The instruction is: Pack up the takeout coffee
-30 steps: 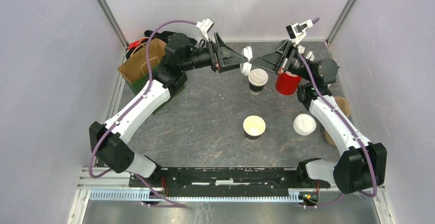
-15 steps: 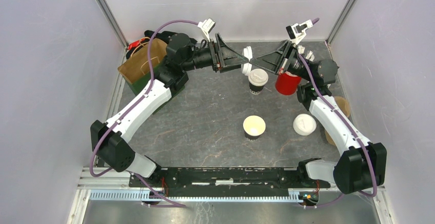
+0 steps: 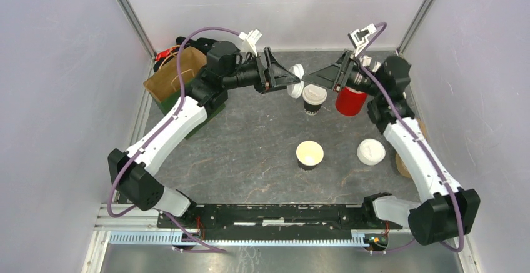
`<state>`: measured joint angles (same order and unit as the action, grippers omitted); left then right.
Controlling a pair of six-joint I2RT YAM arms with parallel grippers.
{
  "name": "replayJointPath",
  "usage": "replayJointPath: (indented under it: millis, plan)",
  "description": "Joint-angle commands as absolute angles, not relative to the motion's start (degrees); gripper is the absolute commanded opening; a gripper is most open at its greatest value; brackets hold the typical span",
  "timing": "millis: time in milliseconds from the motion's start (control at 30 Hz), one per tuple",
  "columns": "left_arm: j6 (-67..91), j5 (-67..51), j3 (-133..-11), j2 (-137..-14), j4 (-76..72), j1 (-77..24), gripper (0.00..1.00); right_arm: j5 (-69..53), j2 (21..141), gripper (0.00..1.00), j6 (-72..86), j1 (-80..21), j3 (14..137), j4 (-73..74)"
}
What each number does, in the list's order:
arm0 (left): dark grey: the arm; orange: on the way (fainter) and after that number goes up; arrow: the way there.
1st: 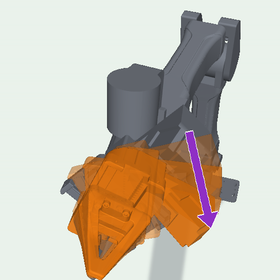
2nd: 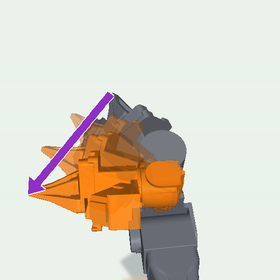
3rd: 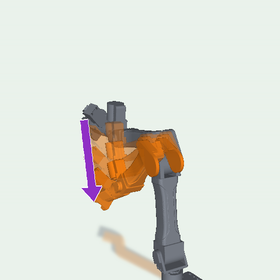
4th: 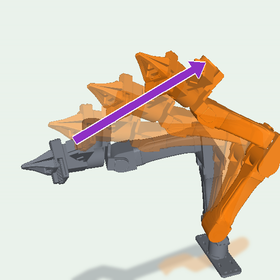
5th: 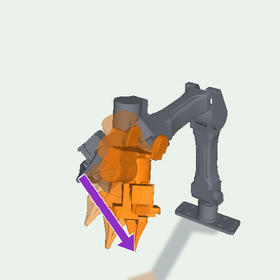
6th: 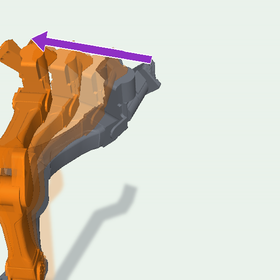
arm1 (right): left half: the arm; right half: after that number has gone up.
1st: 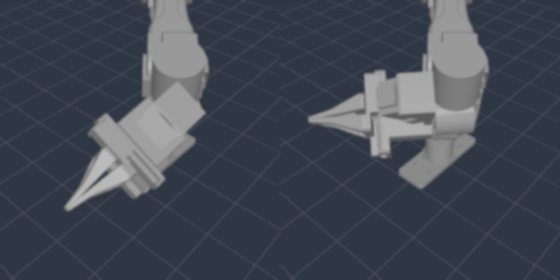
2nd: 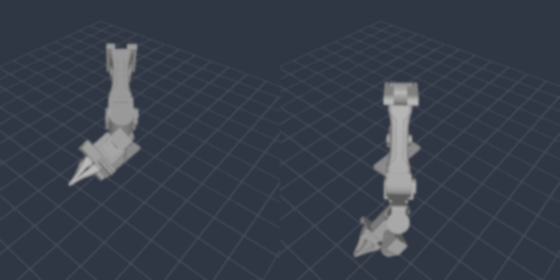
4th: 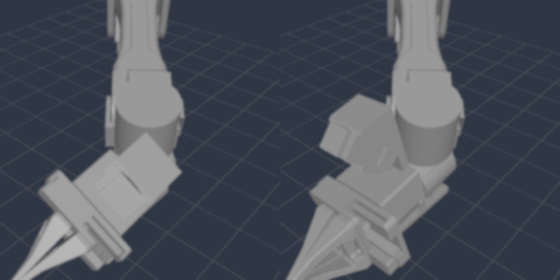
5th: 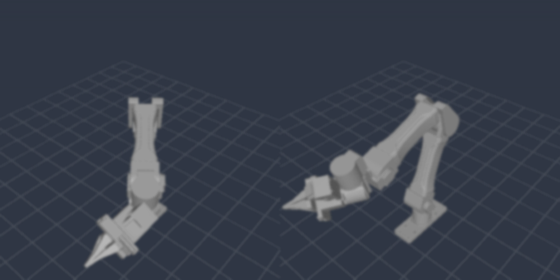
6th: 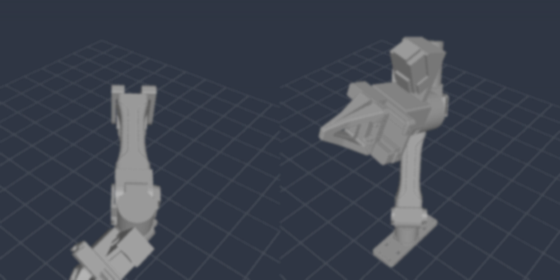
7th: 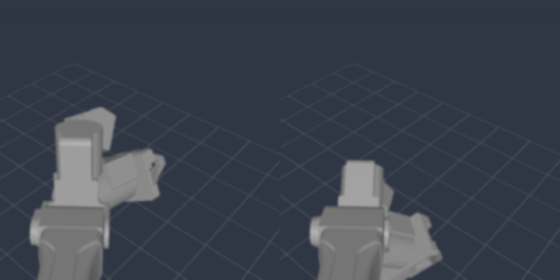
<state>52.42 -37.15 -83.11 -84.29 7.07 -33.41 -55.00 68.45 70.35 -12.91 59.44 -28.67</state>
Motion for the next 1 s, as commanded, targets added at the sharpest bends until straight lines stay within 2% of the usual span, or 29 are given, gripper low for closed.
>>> replayJointPath:
  millis: [0, 100, 267, 533, 667, 800, 967]
  plan:
    - [43.14, -32.02, -85.17, -81.41, 17.39, -33.73, 0.75, -45.87, 67.11, 0.69, 35.44, -11.04, 73.48, 18.35]
    - [40.38, -29.36, -83.38, -80.37, 21.61, -34.26, 0.75, -36.07, 68.14, 0.75, 19.12, -10.48, 82.01, 38.37]
    - [37.15, -23.08, -82.17, -79.28, 27.38, -38.81, 0.74, -25.31, 63.92, 0.87, 9.5, -10.39, 85.0, 51.0]
    - [42.05, -11.38, -76.1, -75.46, 27.46, -48.41, 0.74, -21.59, 57.14, 0.98, 4.02, -10.39, 85.57, 58.56]
    - [44.31, -7.56, -75.75, -76.58, 28.46, -52.61, 0.73, -19.94, 54.2, 0.98, 4.14, -10.45, 82.17, 58.36]
    - [43.19, -4.45, -80.43, -81.19, 33.06, -56.09, 0.73, -16.95, 50.86, 0.98, 5.46, -10.4, 77.9, 57.47]
    - [39.29, 0.61, -90.15, -89.66, 42.49, -60.55, 0.73, -12.15, 48.49, 0.98, 2.99, -10.54, 81.72, 60.43]
